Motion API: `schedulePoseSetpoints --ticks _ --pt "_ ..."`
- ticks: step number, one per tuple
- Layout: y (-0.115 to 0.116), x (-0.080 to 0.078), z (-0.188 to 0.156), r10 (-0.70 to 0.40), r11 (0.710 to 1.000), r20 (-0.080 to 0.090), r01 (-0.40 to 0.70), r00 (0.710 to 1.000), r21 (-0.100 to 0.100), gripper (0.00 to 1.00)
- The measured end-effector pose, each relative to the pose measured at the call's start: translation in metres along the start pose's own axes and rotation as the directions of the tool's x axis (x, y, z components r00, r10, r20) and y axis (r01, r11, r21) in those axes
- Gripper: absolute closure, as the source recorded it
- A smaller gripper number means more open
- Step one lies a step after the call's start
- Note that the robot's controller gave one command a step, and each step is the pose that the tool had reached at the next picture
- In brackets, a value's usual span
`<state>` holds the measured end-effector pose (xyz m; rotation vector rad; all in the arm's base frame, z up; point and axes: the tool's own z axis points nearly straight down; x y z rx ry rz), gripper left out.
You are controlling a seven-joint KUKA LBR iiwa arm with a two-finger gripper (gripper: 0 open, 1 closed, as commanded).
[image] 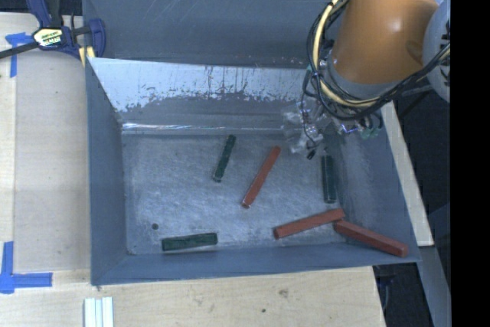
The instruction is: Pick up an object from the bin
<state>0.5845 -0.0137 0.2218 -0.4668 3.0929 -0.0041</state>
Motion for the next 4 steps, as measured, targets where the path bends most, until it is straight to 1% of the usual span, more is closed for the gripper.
schedulePoseSetpoints --ticks 1,2,3,4 --pt "0.001 0.002 0.005 0.003 1.000 -0.009 -0.003 1.000 -0.004 0.00" --pt "-0.038 -0.016 0.156 -0.267 0.964 -0.013 0.267 0.964 -0.009 0.00" --pt "-0.038 -0.018 0.151 -0.263 0.965 -0.008 0.263 0.965 -0.007 1.00" --pt "-0.030 0.028 0.019 -0.308 0.951 -0.003 0.308 0.951 -0.002 1.00"
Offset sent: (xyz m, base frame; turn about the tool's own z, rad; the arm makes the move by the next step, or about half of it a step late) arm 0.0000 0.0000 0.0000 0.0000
